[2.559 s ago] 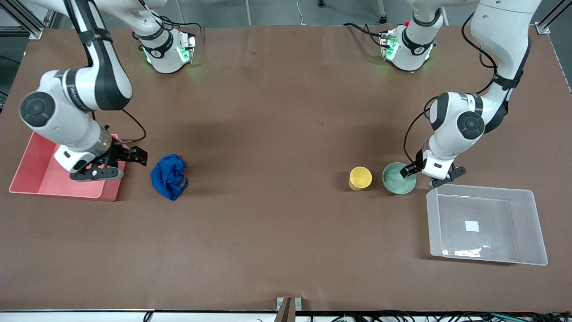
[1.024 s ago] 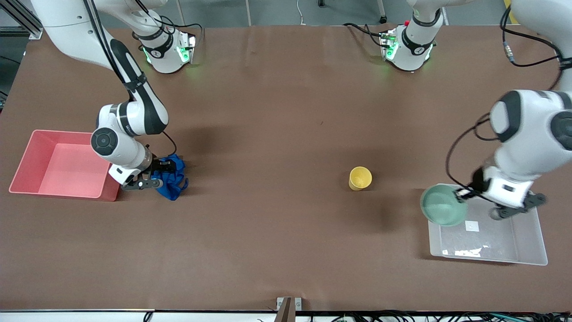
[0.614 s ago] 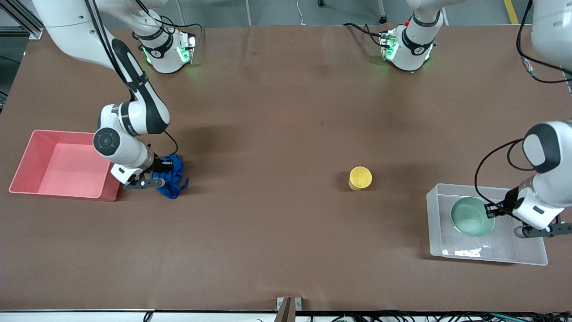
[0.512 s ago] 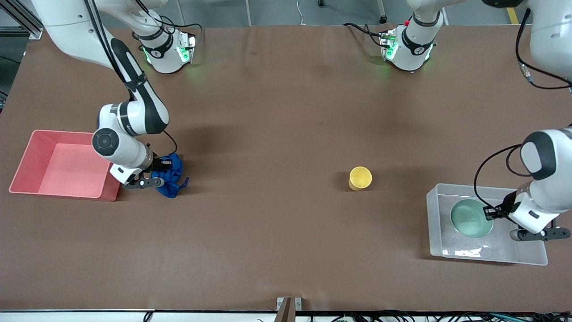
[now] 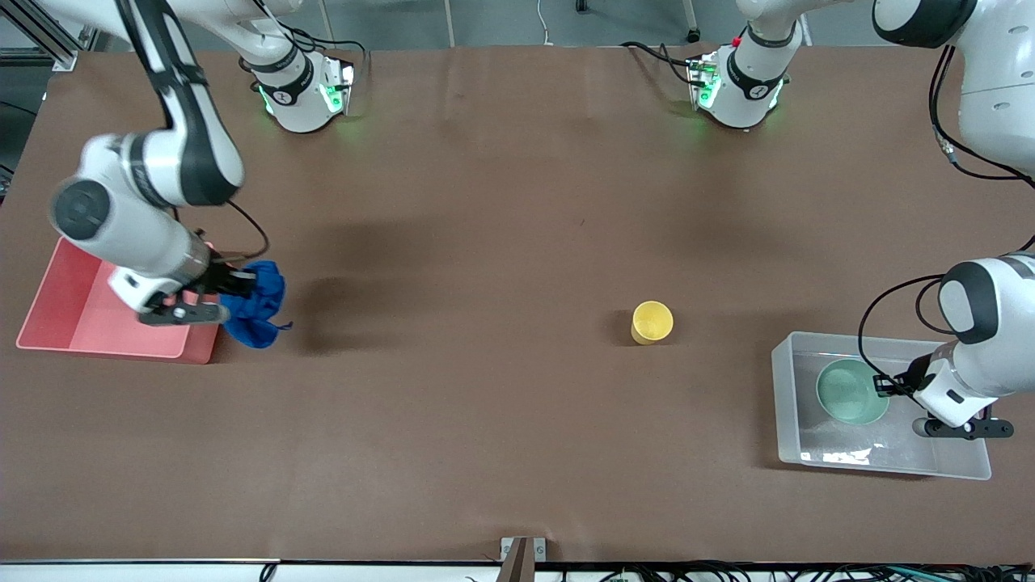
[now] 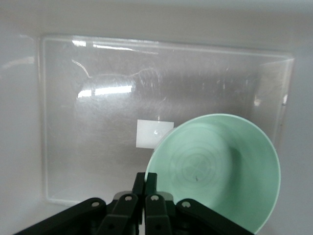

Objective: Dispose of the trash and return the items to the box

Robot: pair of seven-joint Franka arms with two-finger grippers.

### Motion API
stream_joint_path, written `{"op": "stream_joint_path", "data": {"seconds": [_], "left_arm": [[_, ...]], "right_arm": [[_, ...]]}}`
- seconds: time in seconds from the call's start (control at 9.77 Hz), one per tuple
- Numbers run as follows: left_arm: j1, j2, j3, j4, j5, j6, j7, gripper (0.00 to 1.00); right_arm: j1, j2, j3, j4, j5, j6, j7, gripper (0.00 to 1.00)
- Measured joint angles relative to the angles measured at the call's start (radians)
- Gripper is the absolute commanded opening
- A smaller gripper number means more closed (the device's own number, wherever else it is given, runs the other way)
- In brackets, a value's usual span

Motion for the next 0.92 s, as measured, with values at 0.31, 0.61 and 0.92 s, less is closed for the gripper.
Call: {"op": "stream_joint_path", "data": {"seconds": [0.31,0.61,0.92], "left_arm": [[-0.003,0.035,-0.006,0.001,0.000,0.050,0.000,0.69],[-0.023,0.025,-0.012,0.037,0.000,0.055,-0.002,1.00],[-0.023,-0.076,-0.062,0.053,0.000,-0.046,-0.062,1.00]], "right_arm": [[-0.172,-0.030,-0.006,-0.029,-0.001,-0.023,-0.140,0.02],[-0.342,0.008,-0.009,-0.056,-0.004,0.020,-0.274,0.02],[-0.416,0.111,-0.009,-0.096,-0.031,0.170,-0.294,0.02]]}}
